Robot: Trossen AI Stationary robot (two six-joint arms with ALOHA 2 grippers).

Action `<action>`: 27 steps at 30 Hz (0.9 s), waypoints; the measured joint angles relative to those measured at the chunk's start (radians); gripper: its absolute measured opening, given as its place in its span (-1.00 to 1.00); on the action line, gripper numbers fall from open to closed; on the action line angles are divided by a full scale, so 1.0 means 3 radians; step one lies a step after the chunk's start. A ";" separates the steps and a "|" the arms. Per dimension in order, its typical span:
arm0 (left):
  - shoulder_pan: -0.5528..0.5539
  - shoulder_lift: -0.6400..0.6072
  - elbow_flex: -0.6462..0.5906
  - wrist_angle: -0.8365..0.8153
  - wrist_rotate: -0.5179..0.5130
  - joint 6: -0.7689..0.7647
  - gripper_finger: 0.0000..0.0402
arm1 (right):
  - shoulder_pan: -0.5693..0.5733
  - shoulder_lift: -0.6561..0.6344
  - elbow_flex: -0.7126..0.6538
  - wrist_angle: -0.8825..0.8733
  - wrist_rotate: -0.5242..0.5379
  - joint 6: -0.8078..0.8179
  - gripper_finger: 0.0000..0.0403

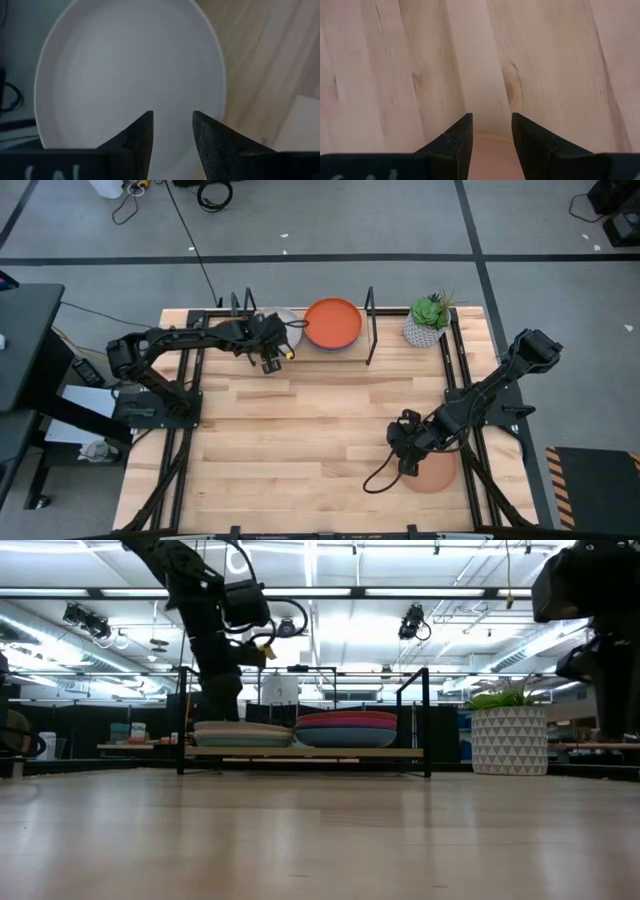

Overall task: Place and stack plates onto a shelf
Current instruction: Stack the gray plate on top of the peach plate on the shelf, then stack the brown plate into the gray plate on the shelf

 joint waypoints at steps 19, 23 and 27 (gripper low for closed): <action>-0.0428 -0.0160 0.0062 0.0892 0.1501 0.0176 -0.28 | -0.0060 0.0020 0.0167 -0.0592 -0.0586 0.0672 -0.30; -0.0676 -0.0152 -0.0122 0.1440 0.1497 0.0493 -0.28 | -0.0083 0.0085 0.0387 -0.1197 -0.0603 0.0566 -0.30; -0.0853 -0.0154 -0.0137 0.1599 0.1500 0.0612 -0.28 | -0.0083 0.0085 0.0443 -0.1696 -0.0437 0.0308 -0.29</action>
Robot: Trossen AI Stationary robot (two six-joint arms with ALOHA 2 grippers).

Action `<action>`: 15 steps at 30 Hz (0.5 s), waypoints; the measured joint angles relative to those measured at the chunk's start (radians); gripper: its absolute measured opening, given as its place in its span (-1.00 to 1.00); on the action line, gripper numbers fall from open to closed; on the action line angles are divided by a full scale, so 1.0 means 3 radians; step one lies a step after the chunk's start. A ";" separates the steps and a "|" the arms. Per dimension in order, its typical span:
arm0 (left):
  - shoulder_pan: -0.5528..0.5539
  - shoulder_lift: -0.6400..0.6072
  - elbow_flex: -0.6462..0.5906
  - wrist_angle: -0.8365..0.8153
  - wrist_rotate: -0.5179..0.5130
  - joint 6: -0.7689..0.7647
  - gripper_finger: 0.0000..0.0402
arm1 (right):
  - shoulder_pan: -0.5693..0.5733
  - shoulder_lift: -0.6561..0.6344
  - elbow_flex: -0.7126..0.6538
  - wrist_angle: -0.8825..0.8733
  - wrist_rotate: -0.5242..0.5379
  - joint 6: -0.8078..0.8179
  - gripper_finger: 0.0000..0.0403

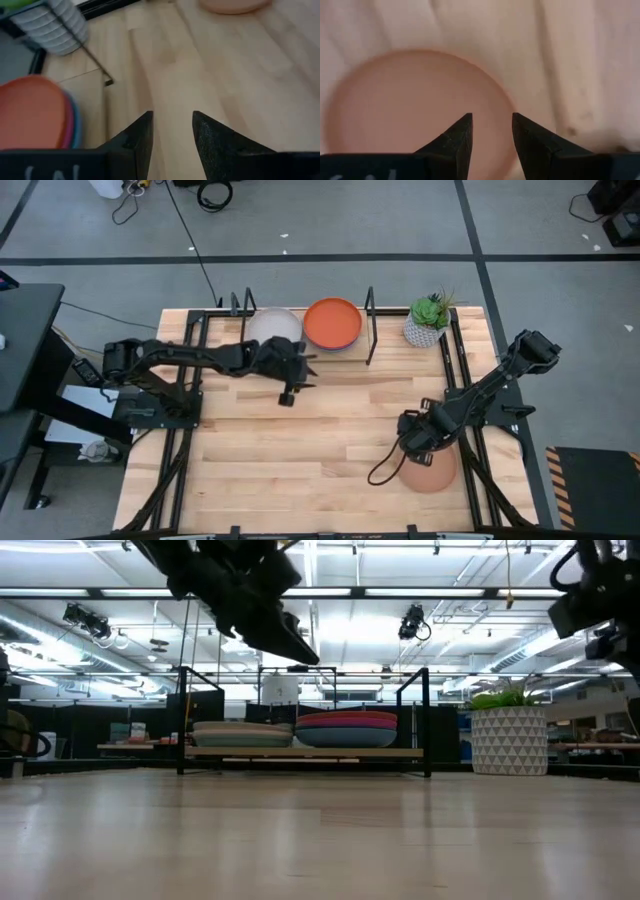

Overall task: Place and stack plates onto a shelf
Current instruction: Stack the brown plate into the gray plate on the shelf

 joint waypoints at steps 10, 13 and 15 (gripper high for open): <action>-0.0204 0.0000 -0.0004 -0.0379 -0.0005 0.0007 -0.28 | -0.0249 0.0005 -0.0156 -0.0113 -0.0111 -0.0566 0.09; -0.0252 0.0000 -0.0004 -0.0404 -0.0005 0.0002 -0.28 | -0.0348 0.0005 -0.0158 -0.0049 -0.0098 -0.0833 0.17; -0.0289 0.0000 -0.0004 -0.0448 -0.0006 -0.0055 -0.28 | -0.0415 0.0006 -0.0158 -0.0005 -0.0068 -0.0939 0.16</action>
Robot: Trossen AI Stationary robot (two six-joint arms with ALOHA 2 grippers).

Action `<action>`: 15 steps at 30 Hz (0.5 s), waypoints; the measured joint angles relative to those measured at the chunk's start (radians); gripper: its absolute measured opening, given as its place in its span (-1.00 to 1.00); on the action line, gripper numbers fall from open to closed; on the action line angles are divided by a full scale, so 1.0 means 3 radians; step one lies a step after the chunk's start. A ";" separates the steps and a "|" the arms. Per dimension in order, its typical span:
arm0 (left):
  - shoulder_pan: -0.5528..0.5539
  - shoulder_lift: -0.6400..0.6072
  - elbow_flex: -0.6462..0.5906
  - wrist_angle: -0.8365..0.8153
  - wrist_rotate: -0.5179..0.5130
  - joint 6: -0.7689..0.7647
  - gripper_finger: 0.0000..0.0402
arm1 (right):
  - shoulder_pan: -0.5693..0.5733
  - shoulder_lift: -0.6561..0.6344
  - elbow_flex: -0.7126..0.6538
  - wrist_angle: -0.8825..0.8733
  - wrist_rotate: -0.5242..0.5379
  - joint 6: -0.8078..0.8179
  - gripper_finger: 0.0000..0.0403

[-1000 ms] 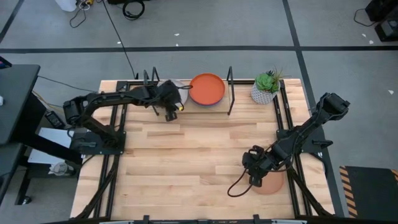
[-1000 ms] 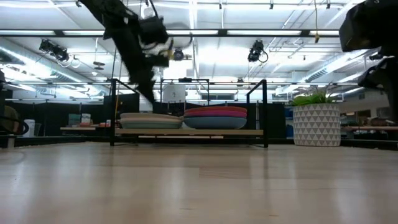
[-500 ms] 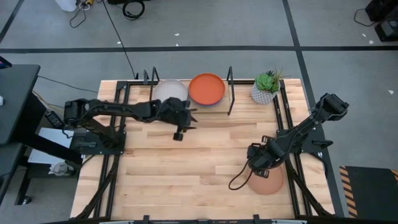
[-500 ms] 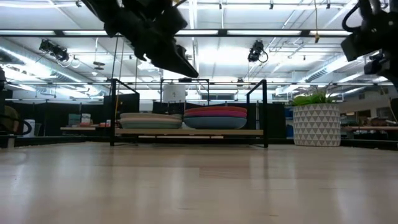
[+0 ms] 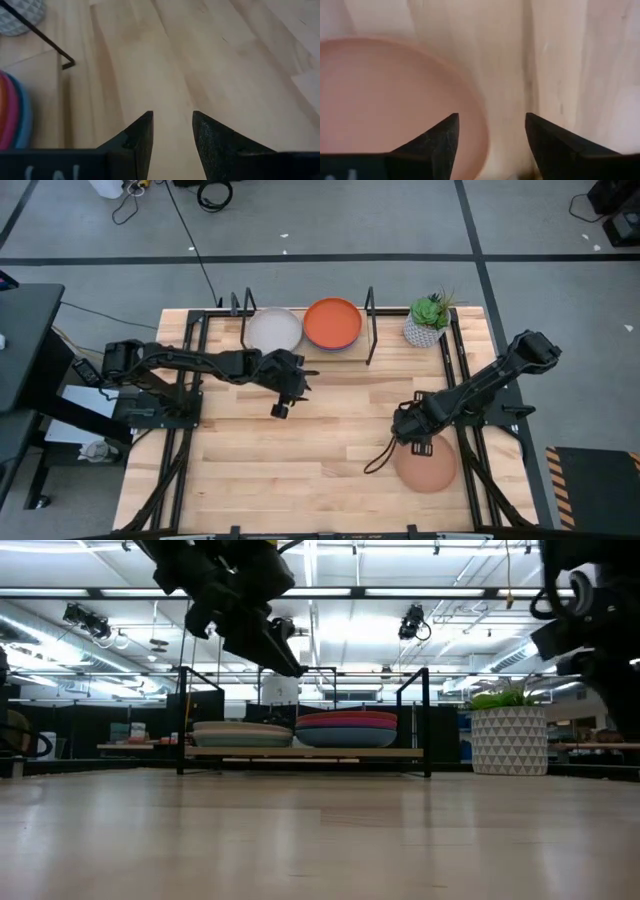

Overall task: Place and stack plates onto a shelf
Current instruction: Stack the brown plate into the gray plate on the shelf

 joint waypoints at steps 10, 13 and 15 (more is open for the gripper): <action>-0.0149 0.0000 0.0000 -0.0517 0.0000 -0.0007 -0.28 | -0.0173 0.0001 -0.0288 0.0487 -0.0171 -0.0225 -0.13; -0.0197 0.0000 0.0000 -0.0571 0.0000 0.0008 -0.28 | -0.0173 0.0001 -0.0330 0.0517 -0.0177 -0.0276 -0.23; -0.0250 0.0000 0.0000 -0.0596 0.0001 0.0061 -0.28 | -0.0173 0.0001 -0.0388 0.0572 -0.0213 -0.0286 -0.31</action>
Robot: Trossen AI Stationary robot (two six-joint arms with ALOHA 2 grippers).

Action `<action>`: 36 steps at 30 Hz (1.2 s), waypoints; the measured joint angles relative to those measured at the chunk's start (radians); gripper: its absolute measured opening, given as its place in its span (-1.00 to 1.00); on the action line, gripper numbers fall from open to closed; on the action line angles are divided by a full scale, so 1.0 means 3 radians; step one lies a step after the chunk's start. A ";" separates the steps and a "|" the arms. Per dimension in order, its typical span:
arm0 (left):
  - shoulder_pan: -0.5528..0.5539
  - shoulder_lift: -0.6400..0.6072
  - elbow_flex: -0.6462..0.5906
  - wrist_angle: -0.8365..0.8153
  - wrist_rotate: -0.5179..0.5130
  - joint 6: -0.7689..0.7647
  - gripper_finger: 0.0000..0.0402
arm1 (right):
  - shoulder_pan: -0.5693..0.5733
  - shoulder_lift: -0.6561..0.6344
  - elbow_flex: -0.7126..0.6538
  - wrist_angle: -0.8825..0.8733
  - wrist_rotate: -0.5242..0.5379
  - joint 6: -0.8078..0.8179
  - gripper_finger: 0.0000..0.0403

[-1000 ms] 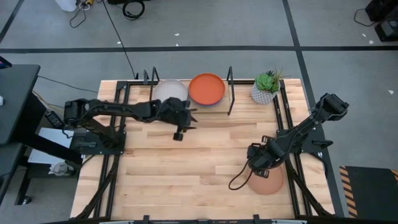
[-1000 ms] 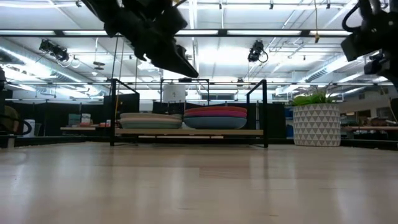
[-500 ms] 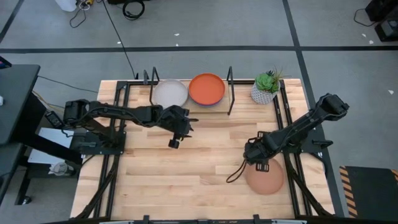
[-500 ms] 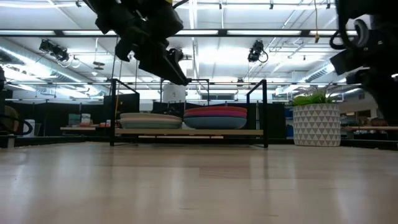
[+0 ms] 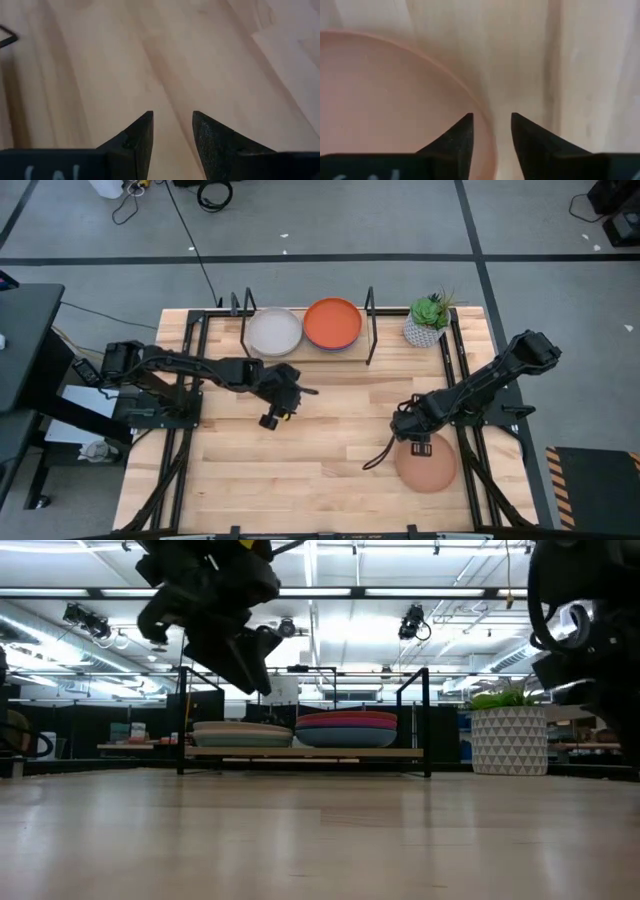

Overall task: Place and stack plates onto a shelf
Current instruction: Stack the brown plate into the gray plate on the shelf

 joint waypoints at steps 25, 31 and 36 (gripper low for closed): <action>-0.0591 0.0245 -0.0003 0.0605 0.0048 0.1365 -0.27 | -0.1011 -0.0011 0.0030 0.0848 -0.0452 -0.0349 -0.94; -0.0687 0.0526 -0.0001 0.1031 -0.0393 0.1558 -0.19 | -0.1310 -0.0024 0.0033 0.1243 -0.0794 -0.0356 -0.93; -0.0737 0.0692 0.0001 0.1500 -0.0794 0.1831 -0.16 | -0.1409 -0.0024 0.0033 0.1342 -0.0886 -0.0268 -0.93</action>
